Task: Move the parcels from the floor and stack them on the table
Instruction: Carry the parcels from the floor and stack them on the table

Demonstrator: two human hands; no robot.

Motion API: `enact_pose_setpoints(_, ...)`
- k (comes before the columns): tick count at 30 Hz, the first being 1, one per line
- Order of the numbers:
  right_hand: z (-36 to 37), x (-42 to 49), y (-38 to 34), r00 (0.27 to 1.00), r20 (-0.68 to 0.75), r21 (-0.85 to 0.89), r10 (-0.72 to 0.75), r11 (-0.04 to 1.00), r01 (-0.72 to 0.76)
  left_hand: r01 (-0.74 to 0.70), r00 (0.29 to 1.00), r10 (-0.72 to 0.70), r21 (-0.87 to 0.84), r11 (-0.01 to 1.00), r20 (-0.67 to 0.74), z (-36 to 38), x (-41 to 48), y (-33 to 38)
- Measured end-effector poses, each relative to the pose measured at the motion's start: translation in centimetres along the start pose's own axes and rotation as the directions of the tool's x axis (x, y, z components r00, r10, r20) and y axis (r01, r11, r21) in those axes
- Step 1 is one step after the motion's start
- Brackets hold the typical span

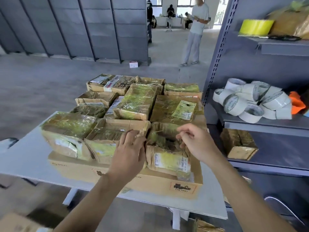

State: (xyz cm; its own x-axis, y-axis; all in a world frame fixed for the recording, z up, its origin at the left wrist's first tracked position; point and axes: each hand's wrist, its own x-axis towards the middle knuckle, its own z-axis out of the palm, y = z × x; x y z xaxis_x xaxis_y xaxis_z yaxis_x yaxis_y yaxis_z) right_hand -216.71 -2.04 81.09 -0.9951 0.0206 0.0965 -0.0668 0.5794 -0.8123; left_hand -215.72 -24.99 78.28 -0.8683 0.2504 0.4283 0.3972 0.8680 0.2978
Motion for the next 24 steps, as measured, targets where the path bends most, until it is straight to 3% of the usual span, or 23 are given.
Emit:
enact_pose_setpoints(6,3.1,-0.7,-2.3,0.997,0.03,-0.137,-0.075,0.987,0.079,0.09,0.996,-0.09,0.06,0.994,-0.015,-2.9,-3.1,-3.2)
enact_pose_setpoints(9,4.7,-1.5,-3.2,0.994,0.05,-0.252,-0.095,0.962,0.105,0.171,0.971,-0.188,0.12,0.978,0.146,-3.6,-3.2,-5.2)
enact_pose_setpoints(12,6.2,-2.9,-4.9,0.995,0.063,-0.275,-0.081,0.957,0.095,0.1,0.943,-0.136,0.129,0.986,0.304,-4.4,-3.2,-6.3)
enact_pose_setpoints(19,12.9,-7.2,-10.3,0.997,0.05,-0.251,-0.057,0.966,0.068,0.045,0.975,-0.026,-0.08,0.996,0.22,-8.9,-8.2,-9.4)
enact_pose_setpoints(24,20.8,-10.1,-14.0,0.989,0.127,-0.226,-0.076,0.969,0.103,0.118,0.983,-0.092,-0.162,0.98,0.157,-12.9,-15.0,-15.4)
